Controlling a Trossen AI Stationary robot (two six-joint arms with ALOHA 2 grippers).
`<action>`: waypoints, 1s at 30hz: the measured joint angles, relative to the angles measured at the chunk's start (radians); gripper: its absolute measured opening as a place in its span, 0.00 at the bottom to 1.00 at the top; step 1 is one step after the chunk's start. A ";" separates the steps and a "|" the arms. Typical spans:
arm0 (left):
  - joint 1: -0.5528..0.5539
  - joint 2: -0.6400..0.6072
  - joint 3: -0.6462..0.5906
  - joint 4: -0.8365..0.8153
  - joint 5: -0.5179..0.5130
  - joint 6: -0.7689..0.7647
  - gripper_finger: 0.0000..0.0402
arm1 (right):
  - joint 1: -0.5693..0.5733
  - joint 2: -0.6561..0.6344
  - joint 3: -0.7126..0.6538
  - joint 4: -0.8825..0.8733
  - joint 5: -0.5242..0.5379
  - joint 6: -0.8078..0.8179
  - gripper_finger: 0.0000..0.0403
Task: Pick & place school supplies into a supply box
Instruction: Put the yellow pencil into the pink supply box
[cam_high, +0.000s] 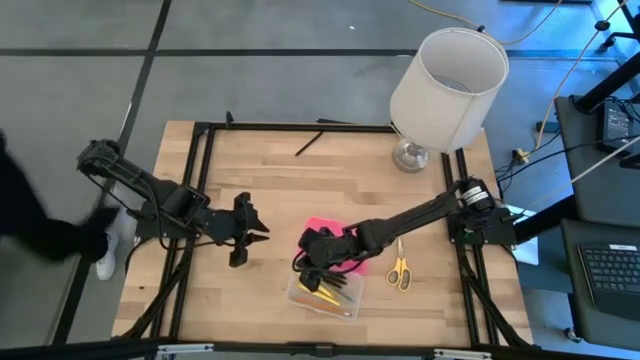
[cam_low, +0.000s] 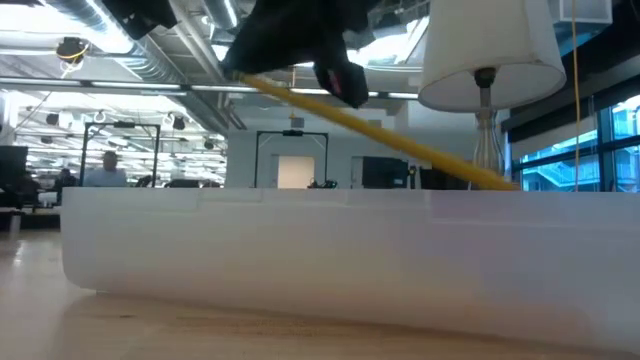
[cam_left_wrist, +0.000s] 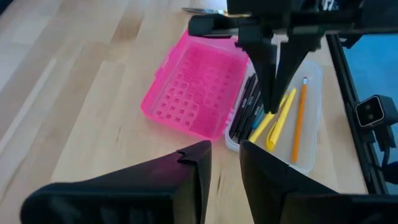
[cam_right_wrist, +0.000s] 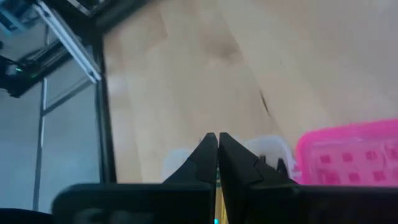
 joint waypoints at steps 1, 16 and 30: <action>0.000 0.000 0.000 0.000 0.000 -0.006 0.19 | 0.002 0.007 0.000 -0.010 -0.001 0.013 0.02; 0.000 0.000 0.000 0.001 -0.010 -0.007 0.19 | 0.015 0.100 0.000 -0.009 -0.026 0.047 0.02; 0.000 0.000 0.000 0.001 -0.009 -0.008 0.19 | 0.015 0.137 0.000 -0.005 -0.037 0.066 0.06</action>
